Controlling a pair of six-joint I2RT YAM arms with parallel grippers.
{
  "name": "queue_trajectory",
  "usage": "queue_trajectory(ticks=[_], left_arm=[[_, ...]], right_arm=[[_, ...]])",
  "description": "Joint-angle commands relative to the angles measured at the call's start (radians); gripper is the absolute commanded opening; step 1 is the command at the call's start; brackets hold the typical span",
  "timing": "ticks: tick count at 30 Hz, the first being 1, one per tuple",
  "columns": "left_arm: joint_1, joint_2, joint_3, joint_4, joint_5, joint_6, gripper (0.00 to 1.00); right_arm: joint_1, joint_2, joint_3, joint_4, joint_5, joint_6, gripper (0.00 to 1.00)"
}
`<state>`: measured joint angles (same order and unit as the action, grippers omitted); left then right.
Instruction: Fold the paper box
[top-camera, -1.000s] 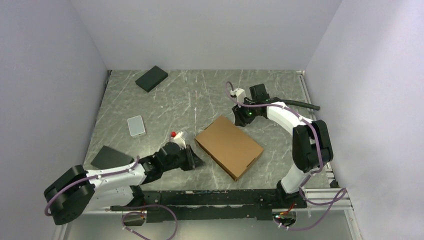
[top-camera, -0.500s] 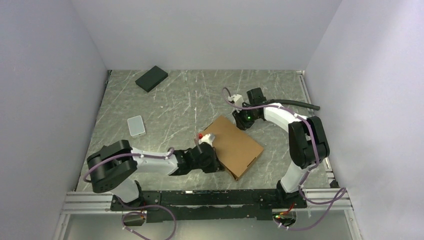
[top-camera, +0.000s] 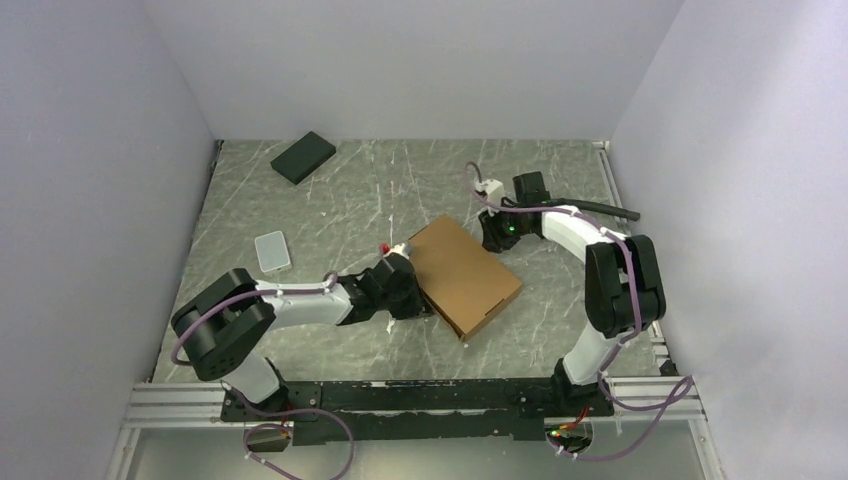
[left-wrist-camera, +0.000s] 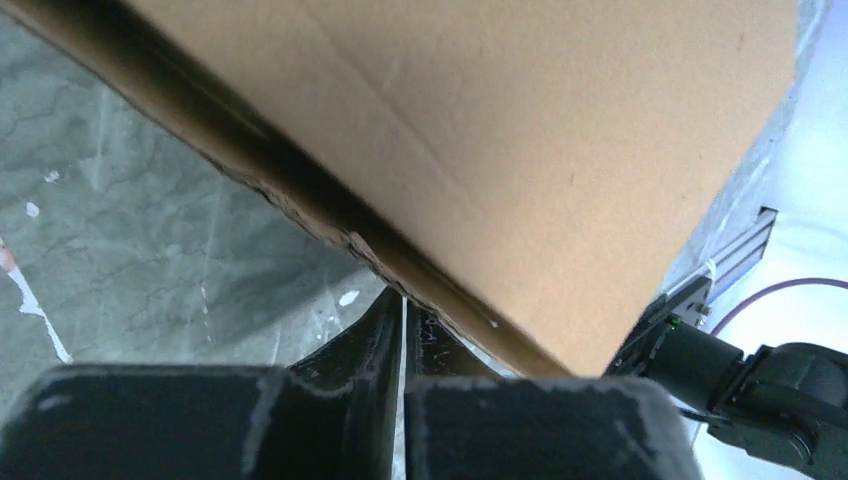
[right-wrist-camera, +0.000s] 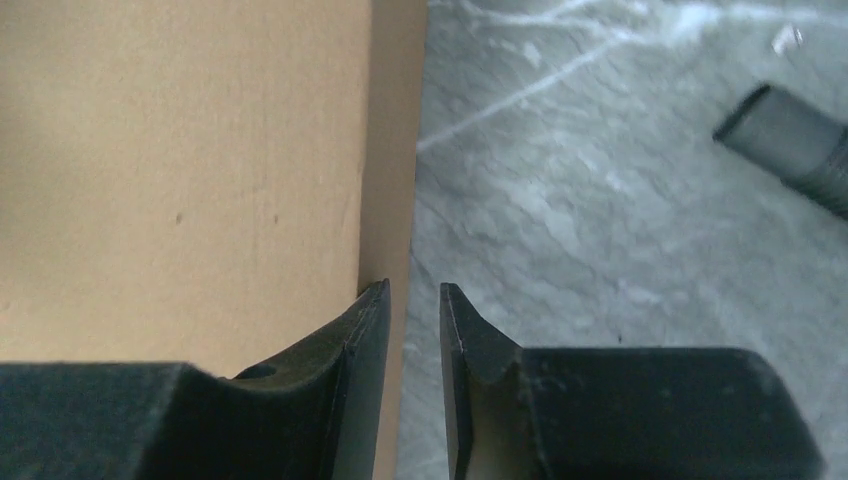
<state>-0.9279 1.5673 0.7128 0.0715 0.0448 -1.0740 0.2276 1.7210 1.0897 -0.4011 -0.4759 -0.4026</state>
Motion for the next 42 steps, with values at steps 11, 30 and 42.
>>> queue_trajectory(ticks=[11, 30, 42], left_arm=[[-0.287, -0.084, -0.09, 0.09, -0.092, -0.132, 0.15], [-0.224, 0.165, 0.367, -0.248, -0.279, -0.306, 0.04], [-0.203, 0.06, 0.256, -0.17, -0.148, -0.149, 0.09]], right_arm=[[-0.042, -0.018, -0.004, -0.061, -0.054, 0.016, 0.29], [-0.019, 0.026, -0.015, -0.063, -0.159, 0.07, 0.29], [-0.105, -0.087, -0.015, -0.038, -0.126, 0.054, 0.44]])
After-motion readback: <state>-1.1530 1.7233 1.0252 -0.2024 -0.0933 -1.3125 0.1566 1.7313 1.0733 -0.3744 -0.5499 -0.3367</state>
